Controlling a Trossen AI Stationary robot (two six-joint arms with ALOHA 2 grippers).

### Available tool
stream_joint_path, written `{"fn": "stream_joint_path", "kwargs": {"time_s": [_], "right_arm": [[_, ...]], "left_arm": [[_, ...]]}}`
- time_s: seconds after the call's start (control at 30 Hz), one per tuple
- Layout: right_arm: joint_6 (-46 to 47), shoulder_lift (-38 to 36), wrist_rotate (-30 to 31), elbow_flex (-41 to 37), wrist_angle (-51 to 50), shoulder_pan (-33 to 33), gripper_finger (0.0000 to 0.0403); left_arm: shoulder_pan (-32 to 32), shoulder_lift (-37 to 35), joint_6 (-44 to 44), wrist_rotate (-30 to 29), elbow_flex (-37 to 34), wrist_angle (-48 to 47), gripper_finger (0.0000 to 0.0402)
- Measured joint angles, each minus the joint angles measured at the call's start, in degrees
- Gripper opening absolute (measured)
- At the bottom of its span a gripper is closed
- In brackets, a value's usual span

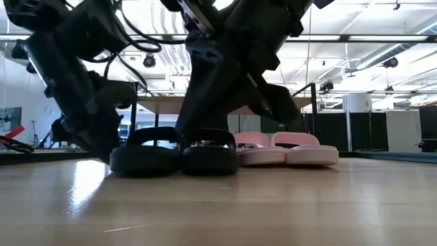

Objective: Pick and place slides into the shelf
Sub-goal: Move the black slides to the center of the table, then put the black slide under the shelf

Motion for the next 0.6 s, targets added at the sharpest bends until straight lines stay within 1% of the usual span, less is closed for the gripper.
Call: {"fn": "stream_joint_path", "kwargs": {"time_s": [0.13, 0.27, 0.33, 0.4, 0.5, 0.6], "right_arm": [[0.01, 0.00, 0.09, 0.01, 1.21, 0.02, 0.0008], [0.00, 0.00, 0.70, 0.02, 1.20, -0.02, 0.0008], [0.00, 0.12, 0.85, 0.00, 1.36, -0.27, 0.0008], [-0.01, 0.28, 0.84, -0.04, 1.58, -0.45, 0.0008], [0.19, 0.80, 0.79, -0.21, 3.50, -0.75, 0.0008], [-1.06, 1.42, 1.34, -0.44, 6.73, -1.11, 0.0008]], "left_arm": [[-0.12, -1.54, 1.27, 2.70, -0.07, -1.27, 0.0000], [-3.76, -5.87, -1.56, 3.38, 0.72, -7.28, 0.0000], [-6.64, -9.02, -3.45, 2.78, 1.34, -9.14, 0.0000], [-10.65, -12.03, -4.65, 1.22, 1.66, -8.45, 0.0000], [-17.12, -15.18, -3.92, -1.73, 1.95, -5.07, 0.0000], [-23.33, -16.21, -1.62, -3.36, 1.98, -1.58, 0.0000]]}}
